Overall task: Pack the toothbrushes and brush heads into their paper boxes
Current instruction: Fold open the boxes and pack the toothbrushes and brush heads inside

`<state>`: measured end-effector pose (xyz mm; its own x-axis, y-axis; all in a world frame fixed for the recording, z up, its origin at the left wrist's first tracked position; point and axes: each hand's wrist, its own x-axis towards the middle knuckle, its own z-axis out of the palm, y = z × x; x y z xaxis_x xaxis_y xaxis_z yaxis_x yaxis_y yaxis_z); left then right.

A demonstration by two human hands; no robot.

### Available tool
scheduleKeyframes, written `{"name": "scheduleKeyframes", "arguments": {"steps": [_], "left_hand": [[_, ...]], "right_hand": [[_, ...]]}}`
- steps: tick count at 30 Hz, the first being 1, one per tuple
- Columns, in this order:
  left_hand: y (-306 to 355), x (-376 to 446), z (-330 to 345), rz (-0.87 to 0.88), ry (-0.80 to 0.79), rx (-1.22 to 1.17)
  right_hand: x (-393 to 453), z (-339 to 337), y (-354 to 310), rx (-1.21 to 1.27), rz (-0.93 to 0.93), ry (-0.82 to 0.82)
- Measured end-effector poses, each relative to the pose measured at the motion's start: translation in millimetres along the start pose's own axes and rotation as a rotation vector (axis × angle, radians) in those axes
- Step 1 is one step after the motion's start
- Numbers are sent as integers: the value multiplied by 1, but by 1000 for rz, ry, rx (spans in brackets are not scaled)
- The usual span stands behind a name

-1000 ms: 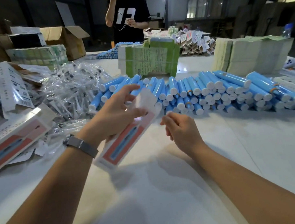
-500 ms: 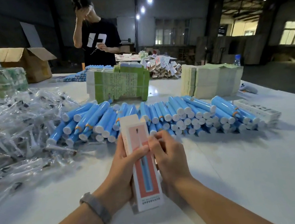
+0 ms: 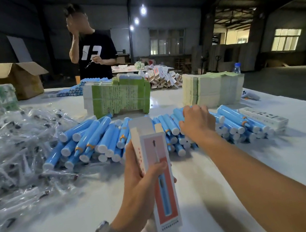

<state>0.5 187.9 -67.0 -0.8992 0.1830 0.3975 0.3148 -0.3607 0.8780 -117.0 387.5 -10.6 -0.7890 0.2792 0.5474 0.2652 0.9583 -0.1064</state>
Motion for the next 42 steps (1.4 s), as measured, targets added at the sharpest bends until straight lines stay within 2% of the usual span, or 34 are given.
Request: {"name": "scheduleKeyframes", "arguments": {"steps": [3,6,9,12,15,17,20,25,29,35,39,42], "left_hand": [[0,2,-1,45,-7,44],[0,4,-2,91,-16,60],[-1,6,-4,147,-22,95],[-2,7,-6,208,-57,138],[-2,7,-9,241,-102,197],[1,7,-14,251,-145,258],[5,7,-21,262,-162,305],[11,0,-24,289,-91,348],[16,-5,-25,327,-91,401],[22,-10,-30,306,-96,405],[28,-17,-37,316,-72,415],[35,-22,-49,332,-76,418]], "right_hand": [[0,-6,-7,-15,-15,-52],[3,-14,-12,-28,-5,-219],[2,-15,-7,111,54,-330],[-9,-19,5,481,227,-391],[-28,-39,6,1179,349,-391],[-41,-62,2,1516,244,-344],[-63,-103,-10,1745,-11,-313],[-94,-118,-43,1641,-252,-193],[-95,-117,-52,1611,-286,-117],[-101,-117,-55,1107,-450,-36],[-103,-116,-63,1326,-460,-109],[-107,-113,-70,1318,-536,-81]]}}
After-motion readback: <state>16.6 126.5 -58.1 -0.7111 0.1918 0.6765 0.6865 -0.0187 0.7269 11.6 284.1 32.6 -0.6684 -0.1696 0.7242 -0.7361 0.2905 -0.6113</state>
